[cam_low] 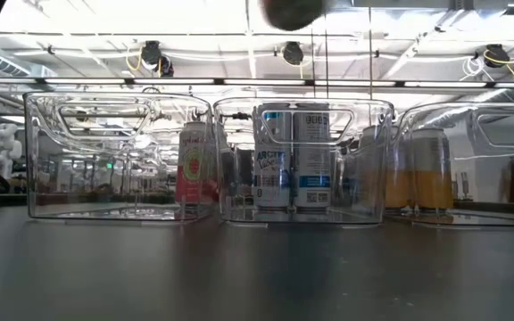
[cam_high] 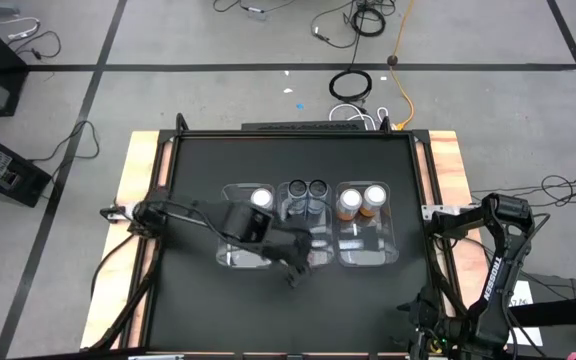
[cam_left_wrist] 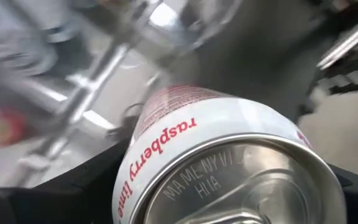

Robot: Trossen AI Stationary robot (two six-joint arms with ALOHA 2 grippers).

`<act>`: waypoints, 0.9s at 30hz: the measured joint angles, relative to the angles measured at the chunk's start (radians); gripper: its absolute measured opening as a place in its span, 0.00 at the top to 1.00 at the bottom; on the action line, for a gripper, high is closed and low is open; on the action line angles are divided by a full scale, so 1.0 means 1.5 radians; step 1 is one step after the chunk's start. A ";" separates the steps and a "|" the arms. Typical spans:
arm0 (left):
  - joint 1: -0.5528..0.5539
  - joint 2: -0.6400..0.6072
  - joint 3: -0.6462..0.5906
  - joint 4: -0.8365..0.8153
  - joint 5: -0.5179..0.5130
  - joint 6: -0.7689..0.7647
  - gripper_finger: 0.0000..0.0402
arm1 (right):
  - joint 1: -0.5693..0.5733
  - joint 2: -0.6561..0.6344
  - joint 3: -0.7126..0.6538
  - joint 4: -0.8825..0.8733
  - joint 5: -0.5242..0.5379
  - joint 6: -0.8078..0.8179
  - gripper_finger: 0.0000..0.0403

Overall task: Sort soda cans
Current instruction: Put the pink-white soda can into the left transparent bin

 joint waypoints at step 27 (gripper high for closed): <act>0.062 -0.308 -0.643 0.066 0.032 0.145 0.18 | -0.028 0.001 0.000 -0.002 0.006 0.114 0.01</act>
